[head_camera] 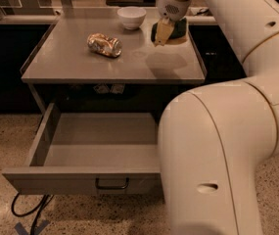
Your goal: Pick sponge from top drawer and place on counter
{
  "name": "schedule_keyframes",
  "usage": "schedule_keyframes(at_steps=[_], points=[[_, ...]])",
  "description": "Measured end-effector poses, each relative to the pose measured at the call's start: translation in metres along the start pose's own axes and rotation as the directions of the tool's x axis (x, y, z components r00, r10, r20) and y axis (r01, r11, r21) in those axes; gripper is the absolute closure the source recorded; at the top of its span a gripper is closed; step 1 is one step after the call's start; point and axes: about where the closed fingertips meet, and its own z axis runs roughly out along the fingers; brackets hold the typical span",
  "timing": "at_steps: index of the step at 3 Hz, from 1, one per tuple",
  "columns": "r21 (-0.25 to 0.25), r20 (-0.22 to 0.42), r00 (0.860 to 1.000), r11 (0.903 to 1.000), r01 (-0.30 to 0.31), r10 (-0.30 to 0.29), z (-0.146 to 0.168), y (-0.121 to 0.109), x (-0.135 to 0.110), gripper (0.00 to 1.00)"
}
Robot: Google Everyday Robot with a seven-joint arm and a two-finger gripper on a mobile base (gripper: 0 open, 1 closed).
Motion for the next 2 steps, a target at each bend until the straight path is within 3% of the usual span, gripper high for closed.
schedule_keyframes(at_steps=[1,2], points=[[-0.023,0.016,0.999,0.999,-0.038,0.039,0.021,-0.01,0.024,1.0],[-0.089,0.051,0.998,0.9957,-0.025,0.03,0.072,-0.01,0.021,1.0]])
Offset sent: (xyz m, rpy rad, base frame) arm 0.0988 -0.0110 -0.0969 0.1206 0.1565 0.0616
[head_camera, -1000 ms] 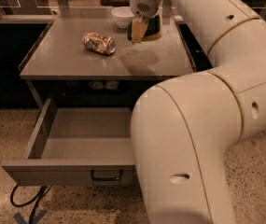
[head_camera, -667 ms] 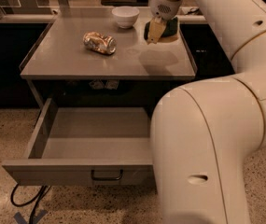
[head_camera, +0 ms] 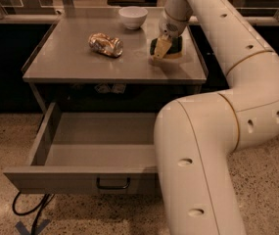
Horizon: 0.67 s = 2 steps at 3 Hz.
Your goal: Pick sponge from top drawer and place on counter
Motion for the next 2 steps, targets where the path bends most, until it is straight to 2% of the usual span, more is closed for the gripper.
schedule_keyframes(at_steps=[1,2], points=[[-0.052,0.027,1.0,0.9987,0.002,-0.001,0.0392,0.0007,-0.003,1.0],[-0.045,0.032,0.999,0.999,0.004,-0.002,0.0392,-0.0015,-0.0054,0.86]])
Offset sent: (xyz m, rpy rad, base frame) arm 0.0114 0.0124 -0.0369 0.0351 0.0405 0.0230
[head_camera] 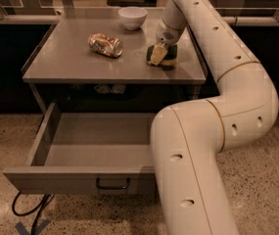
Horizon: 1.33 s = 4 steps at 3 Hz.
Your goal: Pick sponge from top drawer and place on counter
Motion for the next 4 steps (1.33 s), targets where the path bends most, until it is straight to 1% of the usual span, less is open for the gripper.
schedule_keyframes(at_steps=[3,4], points=[[0.0,0.0,1.0,1.0,0.0,0.0,-0.0022,-0.0003,-0.0009,0.16],[0.0,0.0,1.0,1.0,0.0,0.0,-0.0022,-0.0003,-0.0009,0.0]])
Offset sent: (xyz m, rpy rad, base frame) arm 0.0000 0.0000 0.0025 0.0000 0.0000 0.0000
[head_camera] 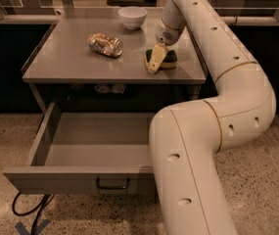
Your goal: Pick sponge from top drawer and place on counter
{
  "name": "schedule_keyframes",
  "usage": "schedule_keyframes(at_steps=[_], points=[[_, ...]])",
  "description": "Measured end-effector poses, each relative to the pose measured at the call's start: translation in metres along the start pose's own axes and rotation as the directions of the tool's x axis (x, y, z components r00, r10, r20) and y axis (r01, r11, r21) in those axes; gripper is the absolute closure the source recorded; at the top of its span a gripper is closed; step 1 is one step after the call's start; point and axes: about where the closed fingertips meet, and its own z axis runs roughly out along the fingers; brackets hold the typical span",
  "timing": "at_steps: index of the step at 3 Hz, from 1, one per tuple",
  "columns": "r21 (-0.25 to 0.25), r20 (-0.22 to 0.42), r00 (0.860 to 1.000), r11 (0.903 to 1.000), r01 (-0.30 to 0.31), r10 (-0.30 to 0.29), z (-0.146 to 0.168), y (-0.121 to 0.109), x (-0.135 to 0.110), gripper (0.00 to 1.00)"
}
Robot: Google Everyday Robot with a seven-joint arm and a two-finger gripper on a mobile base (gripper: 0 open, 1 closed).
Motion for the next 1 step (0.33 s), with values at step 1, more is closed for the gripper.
schedule_keyframes(at_steps=[1], points=[[0.0,0.0,1.0,1.0,0.0,0.0,0.0,0.0,0.0,0.0]])
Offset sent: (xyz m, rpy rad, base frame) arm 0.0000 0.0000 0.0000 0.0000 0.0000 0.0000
